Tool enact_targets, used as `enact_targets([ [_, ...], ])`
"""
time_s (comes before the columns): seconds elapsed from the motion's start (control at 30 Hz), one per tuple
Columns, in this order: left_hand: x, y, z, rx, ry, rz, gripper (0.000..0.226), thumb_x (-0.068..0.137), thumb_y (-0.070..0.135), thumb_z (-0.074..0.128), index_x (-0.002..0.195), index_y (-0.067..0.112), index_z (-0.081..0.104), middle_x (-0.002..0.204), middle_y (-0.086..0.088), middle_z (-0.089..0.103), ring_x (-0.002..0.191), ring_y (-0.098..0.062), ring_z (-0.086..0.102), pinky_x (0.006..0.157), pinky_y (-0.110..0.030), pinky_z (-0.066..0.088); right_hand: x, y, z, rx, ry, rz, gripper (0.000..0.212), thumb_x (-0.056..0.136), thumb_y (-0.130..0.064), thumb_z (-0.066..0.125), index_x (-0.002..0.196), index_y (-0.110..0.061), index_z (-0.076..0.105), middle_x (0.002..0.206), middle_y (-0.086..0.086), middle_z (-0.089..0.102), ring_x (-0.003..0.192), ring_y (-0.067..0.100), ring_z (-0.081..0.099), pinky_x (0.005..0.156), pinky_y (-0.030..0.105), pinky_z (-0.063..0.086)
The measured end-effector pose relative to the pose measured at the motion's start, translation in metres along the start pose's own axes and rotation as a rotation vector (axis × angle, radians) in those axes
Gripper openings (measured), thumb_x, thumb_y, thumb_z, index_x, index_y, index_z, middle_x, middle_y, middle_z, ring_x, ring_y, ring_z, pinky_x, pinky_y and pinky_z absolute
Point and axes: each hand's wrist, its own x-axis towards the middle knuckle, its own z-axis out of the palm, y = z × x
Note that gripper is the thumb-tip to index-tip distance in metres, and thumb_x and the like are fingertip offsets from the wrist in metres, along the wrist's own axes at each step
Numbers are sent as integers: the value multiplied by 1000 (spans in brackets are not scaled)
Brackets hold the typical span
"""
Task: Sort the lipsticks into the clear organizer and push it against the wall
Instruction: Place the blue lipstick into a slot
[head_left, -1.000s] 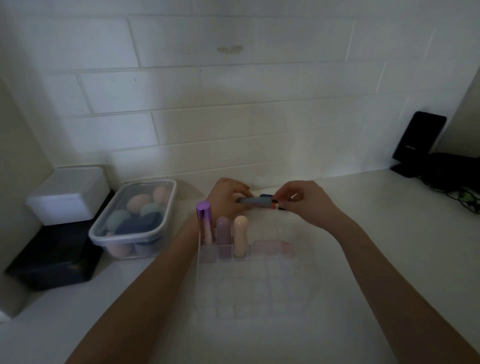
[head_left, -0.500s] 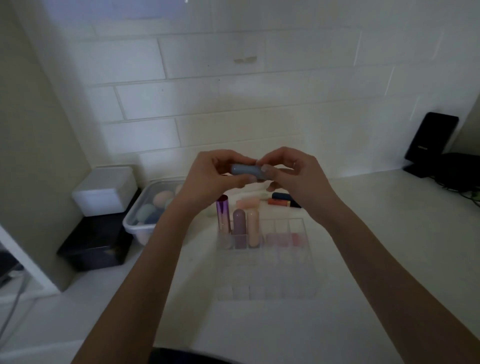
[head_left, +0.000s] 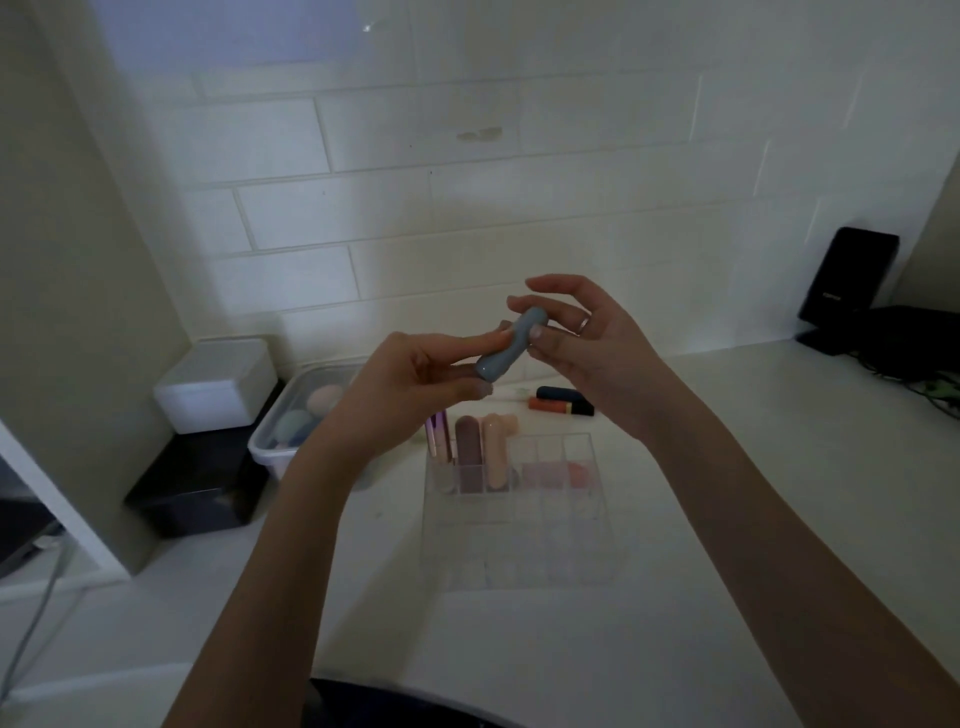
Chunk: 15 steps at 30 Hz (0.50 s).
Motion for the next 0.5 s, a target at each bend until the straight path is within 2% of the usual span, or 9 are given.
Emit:
enact_targets([
  [0.1, -2, 6, 4, 76, 59, 8, 49, 70, -1, 74, 109, 27, 65, 96, 16, 72, 89, -8, 71, 86, -18, 53, -1, -2, -2, 17, -39, 28, 38, 88, 2, 56, 120, -17, 51, 117, 6, 67, 106, 20, 67, 96, 31, 51],
  [0.2, -4, 6, 11, 111, 130, 46, 53, 64, -1, 78, 110, 23, 64, 94, 8, 72, 82, -6, 72, 80, -15, 54, 0, -1, -4, 9, -27, 74, 36, 87, 0, 58, 121, -13, 53, 111, 10, 68, 104, 18, 67, 93, 28, 53],
  [0.3, -4, 0, 15, 266, 138, 86, 55, 67, 5, 79, 114, 29, 60, 100, 16, 68, 90, -1, 67, 80, -12, 52, 0, -3, -11, -168, -21, 98, 29, 85, -1, 64, 112, -10, 60, 107, 11, 70, 101, 21, 69, 87, 29, 57],
  [0.37, -5, -6, 17, 476, 129, 90, 51, 77, 3, 71, 119, 28, 60, 108, 18, 62, 95, 3, 56, 83, -2, 43, -1, -7, -18, -296, -36, 104, 29, 81, 0, 68, 106, -13, 63, 105, 6, 72, 97, 20, 70, 81, 29, 59],
  [0.43, -5, -9, 18, 580, 167, 99, 47, 82, -9, 58, 114, 25, 64, 107, 17, 57, 100, 0, 49, 81, 5, 34, -2, -13, -22, -455, -99, 139, 29, 77, 0, 71, 99, -18, 64, 104, 3, 72, 92, 18, 71, 76, 25, 59],
  [0.5, -5, -13, 19, 593, 227, 153, 51, 79, -18, 50, 105, 21, 68, 104, 11, 63, 102, -9, 55, 83, 0, 36, -3, -16, -22, -640, -167, 155, 29, 75, 0, 73, 96, -18, 64, 105, 2, 72, 87, 18, 72, 74, 23, 58],
])
